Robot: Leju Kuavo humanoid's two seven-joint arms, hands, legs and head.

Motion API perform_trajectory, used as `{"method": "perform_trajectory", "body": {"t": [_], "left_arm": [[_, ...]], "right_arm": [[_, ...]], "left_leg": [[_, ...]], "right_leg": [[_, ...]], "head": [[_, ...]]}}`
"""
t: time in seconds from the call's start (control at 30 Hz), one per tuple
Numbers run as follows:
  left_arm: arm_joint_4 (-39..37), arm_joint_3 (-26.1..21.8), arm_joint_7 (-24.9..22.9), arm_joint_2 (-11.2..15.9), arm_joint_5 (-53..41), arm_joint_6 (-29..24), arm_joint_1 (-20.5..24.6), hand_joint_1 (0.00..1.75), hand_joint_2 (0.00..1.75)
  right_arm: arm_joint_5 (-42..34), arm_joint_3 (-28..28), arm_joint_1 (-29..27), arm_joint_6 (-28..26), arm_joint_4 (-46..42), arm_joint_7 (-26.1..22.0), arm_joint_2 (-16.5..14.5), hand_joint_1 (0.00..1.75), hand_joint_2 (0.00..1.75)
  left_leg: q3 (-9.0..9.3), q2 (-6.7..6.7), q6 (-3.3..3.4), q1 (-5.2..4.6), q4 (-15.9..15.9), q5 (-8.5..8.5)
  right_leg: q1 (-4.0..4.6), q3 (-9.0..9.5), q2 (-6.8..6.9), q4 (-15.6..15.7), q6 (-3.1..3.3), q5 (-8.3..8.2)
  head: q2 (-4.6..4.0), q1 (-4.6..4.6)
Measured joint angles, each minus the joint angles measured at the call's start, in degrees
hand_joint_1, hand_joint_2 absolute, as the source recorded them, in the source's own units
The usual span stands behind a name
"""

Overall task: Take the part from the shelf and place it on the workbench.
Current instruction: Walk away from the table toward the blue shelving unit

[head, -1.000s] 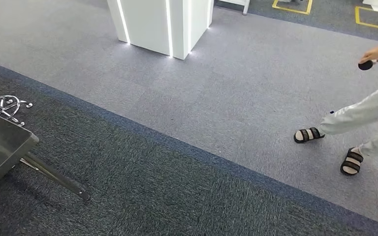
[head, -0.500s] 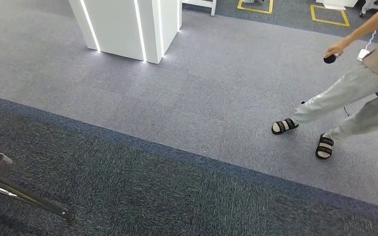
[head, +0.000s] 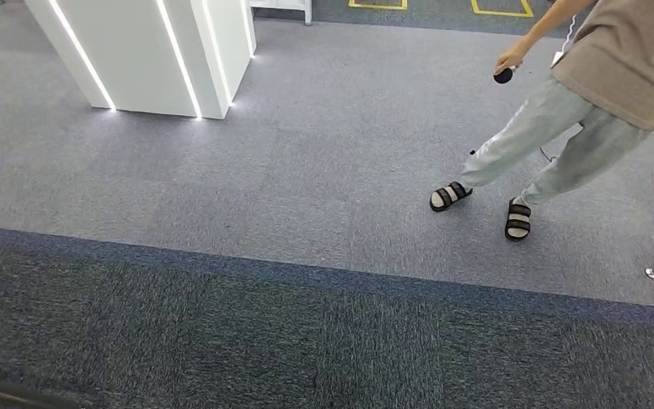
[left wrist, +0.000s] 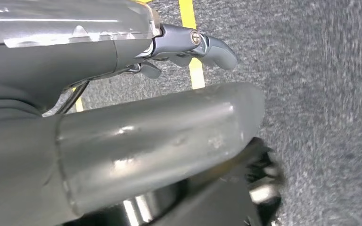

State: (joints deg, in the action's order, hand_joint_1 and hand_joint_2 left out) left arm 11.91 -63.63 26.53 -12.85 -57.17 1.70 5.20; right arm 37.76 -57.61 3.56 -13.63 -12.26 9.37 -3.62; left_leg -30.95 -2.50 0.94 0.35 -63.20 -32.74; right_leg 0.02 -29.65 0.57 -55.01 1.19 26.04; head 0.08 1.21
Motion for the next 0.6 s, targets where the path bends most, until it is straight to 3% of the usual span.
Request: {"method": "perform_trajectory", "body": {"t": [0.07, 0.1, 0.13, 0.2, 0.27, 0.33, 0.4, 0.43, 0.5, 0.53, 0.6], "left_arm": [[0.0, -0.02, 0.14, 0.22, -0.43, 0.06, -0.33, 0.0, 0.0], [0.0, -0.04, 0.38, 0.37, -0.33, 0.05, -0.54, 0.0, 0.0], [0.0, -0.08, 0.61, 0.5, -0.12, -0.02, -0.68, 0.0, 0.0], [0.0, -0.31, 0.91, 0.68, 0.42, -0.16, -0.77, 0.0, 0.0], [0.0, -0.63, 1.04, 0.84, 0.7, -0.23, -0.73, 0.0, 0.0], [0.0, -0.92, 1.11, 0.96, 0.77, -0.29, -0.63, 0.0, 0.0], [0.0, -1.06, 1.14, 0.98, 0.78, -0.32, -0.53, 0.0, 0.0], [0.0, -1.08, 1.11, 0.99, 0.68, -0.29, -0.53, 0.0, 0.0], [0.0, -1.07, 0.63, 0.98, -0.06, -0.2, -0.58, 0.0, 0.0], [0.0, -1.04, 0.15, 0.98, -0.58, -0.18, -0.67, 0.0, 0.0], [0.0, -0.98, -1.21, 0.98, -1.46, -0.51, -0.96, 0.0, 0.0]], "right_arm": [[0.65, 0.0, 0.05, -0.22, 0.0, 0.1, 0.0, 0.0, 0.0], [1.09, 0.0, 0.02, -0.41, 0.0, -0.01, -0.01, 0.0, 0.0], [1.51, 0.0, -0.03, -0.57, 0.0, -0.06, -0.02, 0.0, 0.0], [2.12, 0.01, -0.1, -0.8, 0.0, 0.03, -0.09, 0.0, 0.0], [2.38, 0.01, -0.12, -0.84, 0.0, 0.09, -0.19, 0.0, 0.0], [2.51, 0.02, -0.15, -0.86, 0.0, 0.08, -0.23, 0.0, 0.0], [2.67, 0.02, -0.26, -0.88, 0.01, 0.12, -0.23, 0.0, 0.0], [2.83, 0.04, -0.33, -0.9, 0.02, 0.23, -0.3, 0.0, 0.0], [3.38, 0.12, -0.3, -0.91, 0.06, 0.79, -0.55, 0.0, 0.0], [3.59, 0.16, -0.25, -0.93, 0.08, 1.04, -0.72, 0.0, 0.0], [3.76, 0.19, -0.18, -1.05, 0.09, 1.17, -1.11, 0.0, 0.0]], "left_leg": [[-3.72, 1.85, -0.37, 0.16, -7.37, -3.2], [-4.97, 2.07, -0.54, 0.25, -9.55, -3.59], [-5.32, 2.13, -0.66, 0.31, -9.66, -2.84], [-3.01, 2.74, -0.72, 0.45, -3.74, 1.19], [-0.1, 4.38, -0.43, 0.43, 3.07, 4.11], [0.79, 5.07, 0.25, 0.18, 5.29, 4.49], [1.03, 4.18, 1.12, 0.11, 5.64, 4.77], [1.19, 3.68, 1.54, 0.15, 5.89, 4.95], [1.4, 2.52, 2.24, 0.32, 6.37, 5.29], [1.32, 1.97, 2.39, 0.26, 6.41, 5.27], [1.14, 0.6, 2.53, 0.17, 6.41, 5.09]], "right_leg": [[-0.07, -0.12, -1.31, -0.11, 0.21, 0.0], [-0.07, -0.19, -2.08, -0.28, 0.23, 0.09], [-0.1, -0.24, -2.89, -0.51, 0.18, 0.2], [-0.23, -0.24, -4.39, -1.1, -0.14, 0.54], [-0.25, -0.32, -5.58, -1.8, -0.78, 1.07], [-0.19, -0.51, -6.32, -2.08, -1.48, 1.43], [-0.29, -0.57, -6.74, -2.07, -2.02, 1.44], [-0.31, -0.72, -6.12, -2.48, -2.22, 1.7], [-0.3, -2.54, -3.5, -6.36, -2.57, 4.12], [-0.29, -4.37, -2.1, -9.94, -2.74, 6.09], [-0.46, -8.43, -1.15, -17.57, -3.08, 9.3]], "head": [[0.0, -0.02], [0.0, -0.01], [0.0, -0.01], [0.0, -0.01], [0.0, -0.02], [0.0, -0.02], [-0.01, -0.01], [-0.01, -0.01], [-0.01, 0.01], [0.0, 0.01], [0.01, 0.02]]}}
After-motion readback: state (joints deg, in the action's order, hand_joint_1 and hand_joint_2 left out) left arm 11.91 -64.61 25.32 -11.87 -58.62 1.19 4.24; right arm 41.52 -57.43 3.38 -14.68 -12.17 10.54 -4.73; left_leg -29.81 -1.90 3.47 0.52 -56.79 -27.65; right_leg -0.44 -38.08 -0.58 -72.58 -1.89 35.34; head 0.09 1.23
